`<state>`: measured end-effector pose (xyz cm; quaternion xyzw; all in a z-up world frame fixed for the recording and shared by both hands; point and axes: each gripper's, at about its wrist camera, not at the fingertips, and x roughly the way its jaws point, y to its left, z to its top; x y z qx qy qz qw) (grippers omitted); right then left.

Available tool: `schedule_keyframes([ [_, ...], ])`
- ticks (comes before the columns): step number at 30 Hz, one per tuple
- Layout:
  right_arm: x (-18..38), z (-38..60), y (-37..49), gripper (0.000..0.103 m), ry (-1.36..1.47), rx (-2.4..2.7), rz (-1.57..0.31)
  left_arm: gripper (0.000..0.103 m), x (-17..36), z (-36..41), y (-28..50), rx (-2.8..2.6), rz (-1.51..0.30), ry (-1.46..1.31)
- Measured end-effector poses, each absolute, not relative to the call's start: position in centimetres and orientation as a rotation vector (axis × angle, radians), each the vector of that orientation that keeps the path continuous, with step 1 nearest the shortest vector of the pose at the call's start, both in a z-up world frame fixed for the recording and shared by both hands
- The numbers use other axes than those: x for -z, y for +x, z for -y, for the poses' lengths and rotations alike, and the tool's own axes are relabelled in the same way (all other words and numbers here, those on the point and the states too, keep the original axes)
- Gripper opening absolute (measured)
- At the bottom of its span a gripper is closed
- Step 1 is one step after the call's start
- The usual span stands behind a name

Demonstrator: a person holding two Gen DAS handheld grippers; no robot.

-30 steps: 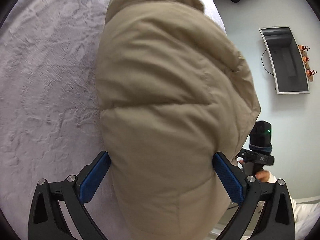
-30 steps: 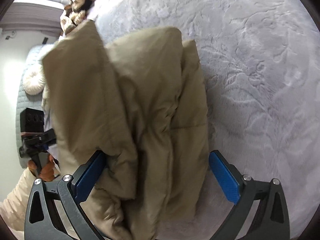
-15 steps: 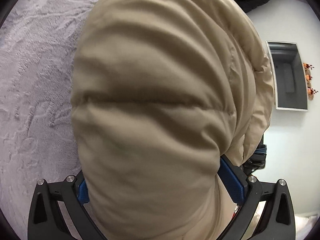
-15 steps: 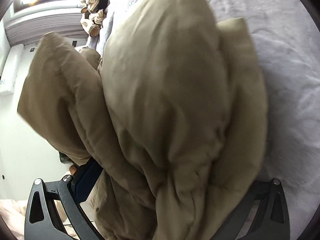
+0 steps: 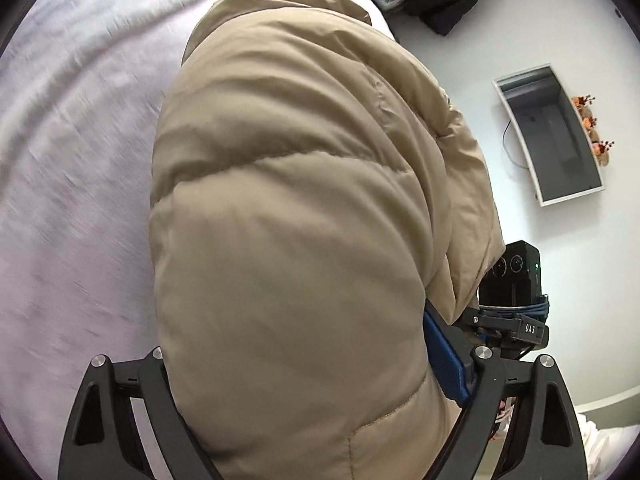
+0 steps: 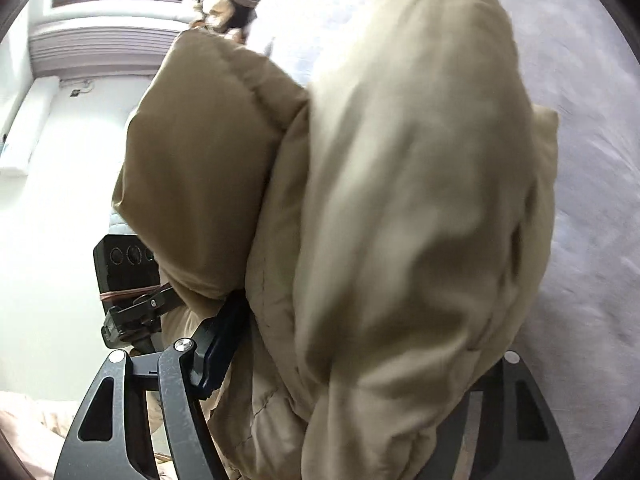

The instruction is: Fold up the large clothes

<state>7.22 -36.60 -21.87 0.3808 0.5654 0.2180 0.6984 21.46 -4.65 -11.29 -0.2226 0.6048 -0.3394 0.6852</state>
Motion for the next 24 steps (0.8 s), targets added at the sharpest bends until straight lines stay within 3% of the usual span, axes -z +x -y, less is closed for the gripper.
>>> schedule_keyframes([
  [6, 20.0, 28.9, 11.4, 0.073, 0.821, -0.515, -1.192, 0.091, 9.8, -3.1, 26.3, 0.718, -1.308, -0.457],
  [12, 22.6, 20.9, 16.9, 0.073, 0.816, -0.567, -1.187, 0.091, 12.0, -10.6, 31.8, 0.592, -1.297, -0.454],
  [19, 27.9, 17.0, 21.3, 0.080, 0.788, -0.452, -1.287, 0.093, 17.1, -12.7, 33.4, 0.522, -1.325, -0.483],
  [24, 24.7, 19.5, 19.4, 0.080, 0.685, -0.336, -1.320, 0.094, 16.8, -11.0, 32.4, 0.501, -1.311, -0.434],
])
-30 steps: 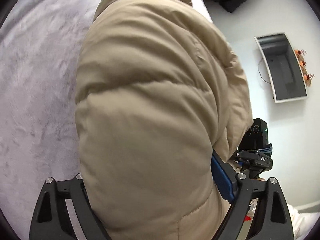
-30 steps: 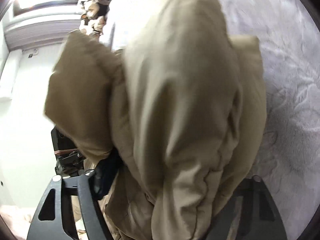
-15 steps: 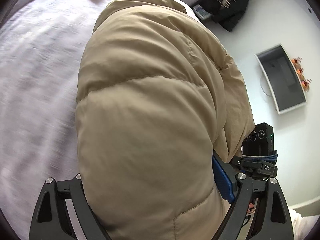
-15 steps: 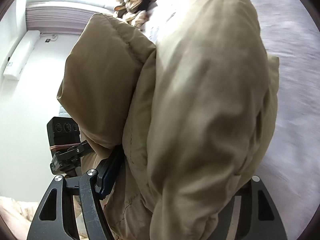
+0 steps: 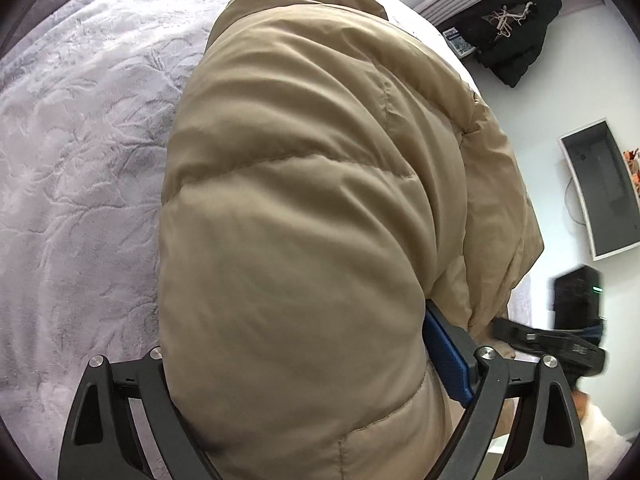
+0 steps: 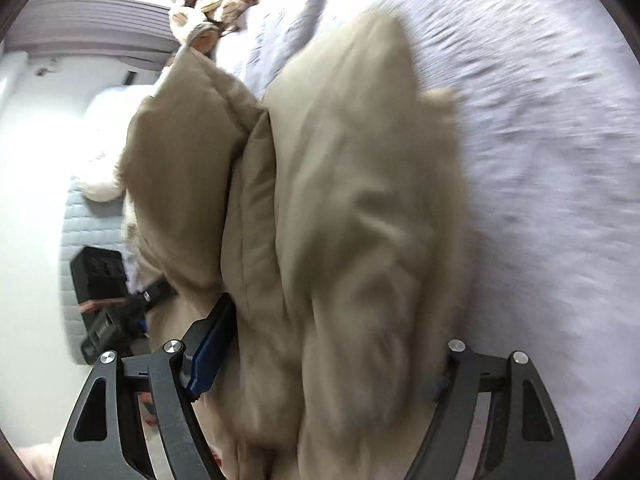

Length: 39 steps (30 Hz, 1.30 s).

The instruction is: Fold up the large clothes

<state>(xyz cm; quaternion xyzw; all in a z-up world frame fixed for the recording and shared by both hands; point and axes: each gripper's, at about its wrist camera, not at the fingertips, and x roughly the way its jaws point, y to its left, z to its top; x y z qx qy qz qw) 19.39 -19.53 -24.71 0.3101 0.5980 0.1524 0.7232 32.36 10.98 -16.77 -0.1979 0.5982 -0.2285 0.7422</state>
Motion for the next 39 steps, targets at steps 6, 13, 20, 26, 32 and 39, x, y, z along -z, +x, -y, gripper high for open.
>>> schedule_keyframes([
  [6, 16.5, 22.9, 15.6, 0.058, 0.591, -0.193, -1.125, 0.094, 16.4, -10.8, 32.5, 0.464, -1.305, -0.371],
  [13, 18.4, 15.4, 13.4, 0.011, 0.333, -0.275, -1.267, 0.087, 10.7, -9.8, 32.1, 0.354, -1.252, -0.213],
  [20, 25.0, 18.6, 11.3, 0.000, 0.526, -0.186, -1.369, 0.064, 2.6, -6.9, 31.5, 0.543, -1.033, -0.090],
  [26, 24.8, 18.4, 11.0, 0.000, 0.475, -0.184, -1.355, 0.064, 6.8, 1.8, 36.9, 0.646, -1.144, -0.075],
  [32, 24.9, 17.7, 9.9, 0.000, 0.556, -0.160, -1.316, 0.064, 12.3, 6.2, 38.9, 0.532, -1.201, 0.019],
  [39, 26.0, 20.6, 9.6, 0.000, 0.627, -0.160, -1.306, 0.065, 13.6, 7.0, 38.7, 0.506, -1.174, 0.101],
])
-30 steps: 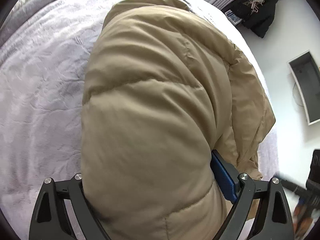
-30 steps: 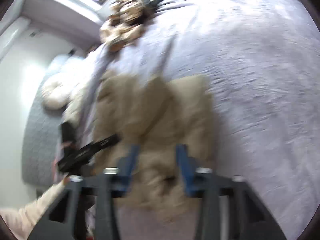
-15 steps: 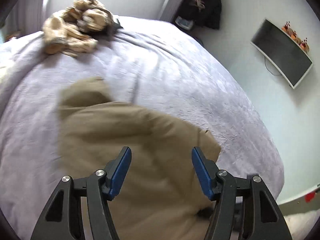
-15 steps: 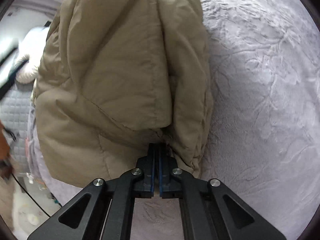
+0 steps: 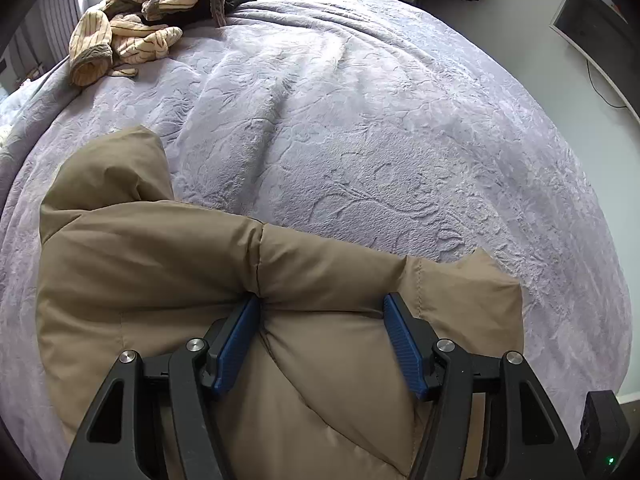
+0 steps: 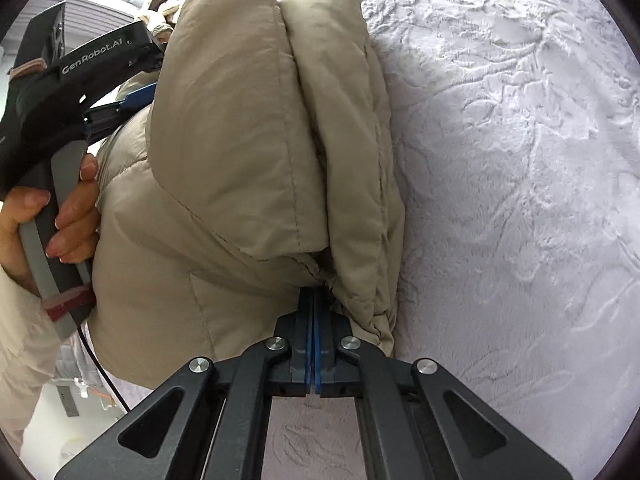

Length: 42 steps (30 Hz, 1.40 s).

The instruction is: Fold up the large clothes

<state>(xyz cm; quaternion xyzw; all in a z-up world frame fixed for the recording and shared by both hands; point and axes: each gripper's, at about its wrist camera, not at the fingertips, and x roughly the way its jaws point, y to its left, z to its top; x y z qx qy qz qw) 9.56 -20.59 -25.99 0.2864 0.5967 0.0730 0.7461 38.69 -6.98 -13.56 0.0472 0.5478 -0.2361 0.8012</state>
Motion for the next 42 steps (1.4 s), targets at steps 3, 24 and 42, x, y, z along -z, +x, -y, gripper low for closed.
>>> schedule_keyframes([
  [3, 25.8, 20.8, 9.5, 0.000, 0.623, -0.161, -1.313, 0.065, 13.5, 6.6, 38.4, 0.504, -1.175, 0.104],
  [24, 24.0, 20.4, 11.8, 0.003, 0.608, -0.119, -1.363, 0.088, 5.7, -0.1, 32.0, 0.441, -1.109, 0.050],
  [42, 18.9, 17.4, 9.0, 0.011, 0.531, -0.105, -1.423, 0.103, 2.8, -9.0, 20.3, 0.209, -1.183, 0.063],
])
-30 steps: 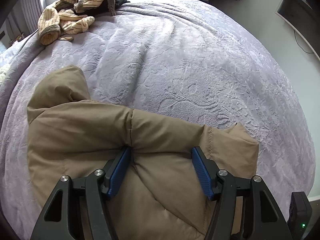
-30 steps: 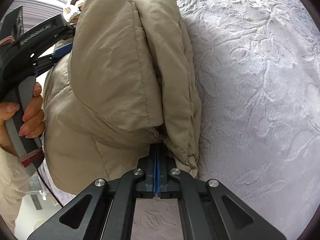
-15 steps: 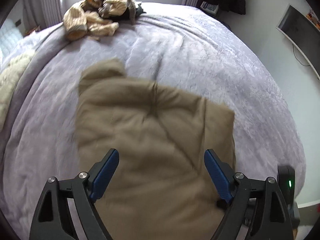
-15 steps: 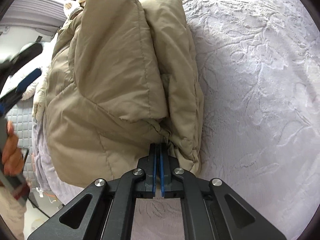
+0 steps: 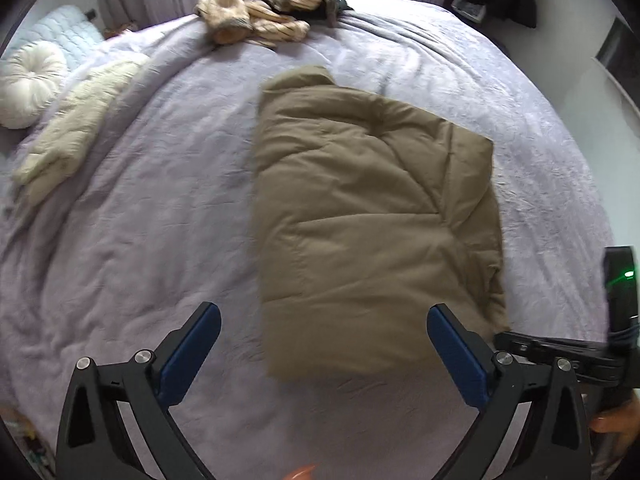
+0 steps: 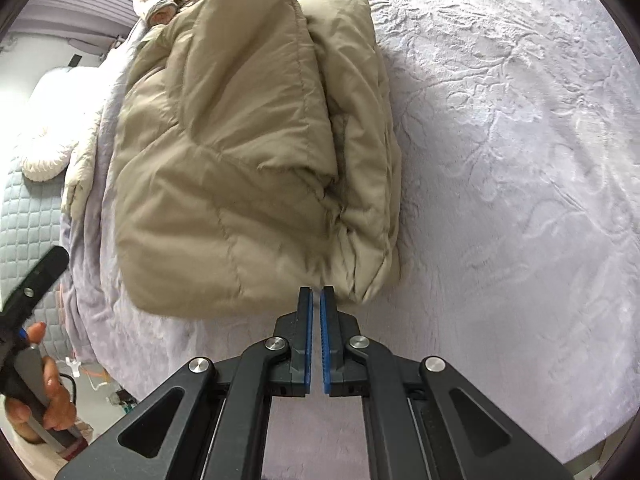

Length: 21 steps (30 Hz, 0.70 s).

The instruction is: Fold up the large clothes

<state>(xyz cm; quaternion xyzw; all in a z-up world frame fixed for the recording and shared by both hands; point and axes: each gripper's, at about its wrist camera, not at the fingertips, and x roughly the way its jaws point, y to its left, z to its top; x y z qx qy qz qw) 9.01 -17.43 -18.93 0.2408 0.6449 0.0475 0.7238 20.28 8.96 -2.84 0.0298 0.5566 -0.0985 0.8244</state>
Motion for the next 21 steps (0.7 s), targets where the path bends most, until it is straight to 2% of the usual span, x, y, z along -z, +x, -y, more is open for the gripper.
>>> schedule_keyframes([
  [1, 18.6, 17.2, 8.8, 0.017, 0.528, -0.105, -1.424, 0.103, 2.6, -9.2, 19.8, 0.196, -1.173, 0.066],
  [3, 17.6, 16.7, 8.3, 0.056, 0.517, -0.103, -1.417, 0.103, 1.8, -9.9, 19.0, 0.193, -1.156, 0.044],
  [4, 16.9, 16.3, 8.0, 0.061, 0.507, -0.101, -1.406, 0.103, 1.5, -10.3, 18.8, 0.197, -1.158, 0.022],
  [7, 15.2, 15.1, 7.3, 0.064, 0.479, -0.108, -1.380, 0.103, 0.7, -11.0, 18.2, 0.194, -1.164, -0.002],
  [8, 14.7, 14.9, 7.2, 0.070, 0.468, -0.105, -1.373, 0.103, 0.3, -11.1, 18.0, 0.185, -1.158, 0.010],
  [9, 13.8, 14.4, 7.1, 0.081, 0.441, -0.096, -1.360, 0.103, 0.0, -11.1, 18.0, 0.182, -1.155, 0.020],
  [13, 10.3, 13.3, 6.6, 0.091, 0.326, -0.046, -1.277, 0.103, -1.8, -11.2, 17.1, 0.183, -1.132, 0.010],
  [15, 8.3, 12.9, 6.3, 0.103, 0.293, -0.024, -1.202, 0.103, -2.7, -11.3, 16.5, 0.188, -1.121, -0.009],
  [21, 4.2, 12.8, 6.3, 0.103, 0.251, 0.016, -1.097, 0.103, -5.5, -11.5, 15.7, 0.166, -1.080, -0.015],
])
